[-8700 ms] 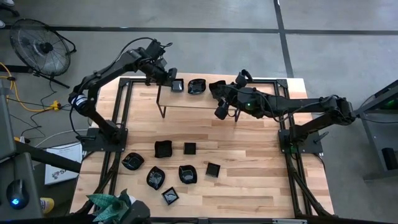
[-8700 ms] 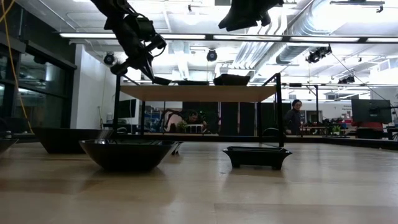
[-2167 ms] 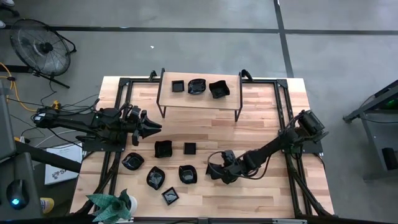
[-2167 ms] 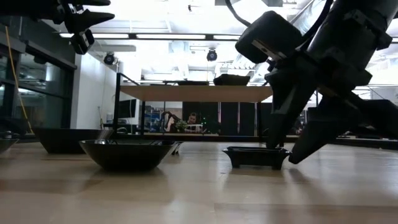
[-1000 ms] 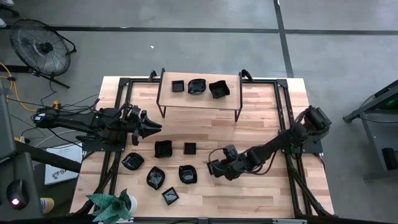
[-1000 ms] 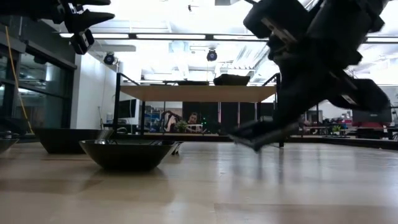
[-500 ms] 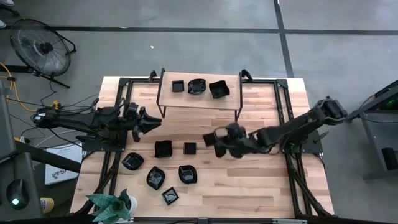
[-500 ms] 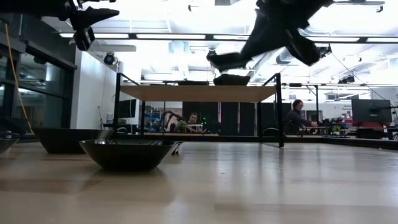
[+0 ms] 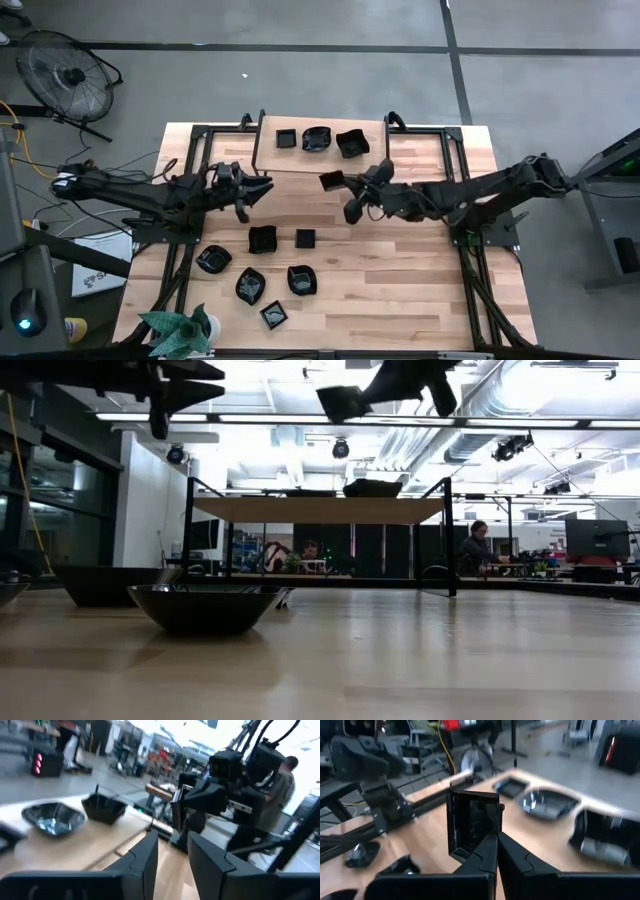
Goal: Pick & Place Mini shaped plates
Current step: Stack the square-shaped plate on the square-shaped plate
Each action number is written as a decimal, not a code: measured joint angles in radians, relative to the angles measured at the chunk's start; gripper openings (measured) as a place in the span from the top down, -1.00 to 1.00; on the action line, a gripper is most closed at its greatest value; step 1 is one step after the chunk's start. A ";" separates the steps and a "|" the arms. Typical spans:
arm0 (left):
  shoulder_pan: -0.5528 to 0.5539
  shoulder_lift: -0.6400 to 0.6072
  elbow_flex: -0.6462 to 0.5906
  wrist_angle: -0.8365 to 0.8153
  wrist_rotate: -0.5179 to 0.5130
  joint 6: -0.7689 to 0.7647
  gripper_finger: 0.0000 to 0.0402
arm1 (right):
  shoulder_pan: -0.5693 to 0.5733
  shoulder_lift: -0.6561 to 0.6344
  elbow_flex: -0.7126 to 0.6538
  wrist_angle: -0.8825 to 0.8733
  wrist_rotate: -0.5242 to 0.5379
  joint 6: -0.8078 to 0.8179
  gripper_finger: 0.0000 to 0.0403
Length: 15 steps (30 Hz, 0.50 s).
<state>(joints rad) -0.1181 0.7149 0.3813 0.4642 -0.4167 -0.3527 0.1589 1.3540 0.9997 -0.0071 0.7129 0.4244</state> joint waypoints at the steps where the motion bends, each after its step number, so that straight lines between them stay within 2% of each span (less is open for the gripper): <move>1: 0.000 0.022 0.000 0.034 -0.001 0.020 0.48 | -0.008 0.000 0.000 0.028 0.002 -0.040 1.00; 5: 0.000 0.108 0.000 0.155 -0.023 0.084 0.48 | -0.032 0.000 0.000 0.125 0.002 -0.190 1.00; 10: 0.001 0.205 0.002 0.244 -0.073 0.113 0.47 | -0.066 0.000 0.000 0.196 -0.061 -0.343 1.00; 15: 0.000 0.292 0.062 0.252 -0.132 0.121 0.28 | -0.109 0.000 0.000 0.207 -0.123 -0.399 1.00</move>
<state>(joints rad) -0.1177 1.0065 0.4437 0.7158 -0.5482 -0.2321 0.0502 1.3540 0.9997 0.1997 0.5904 0.0254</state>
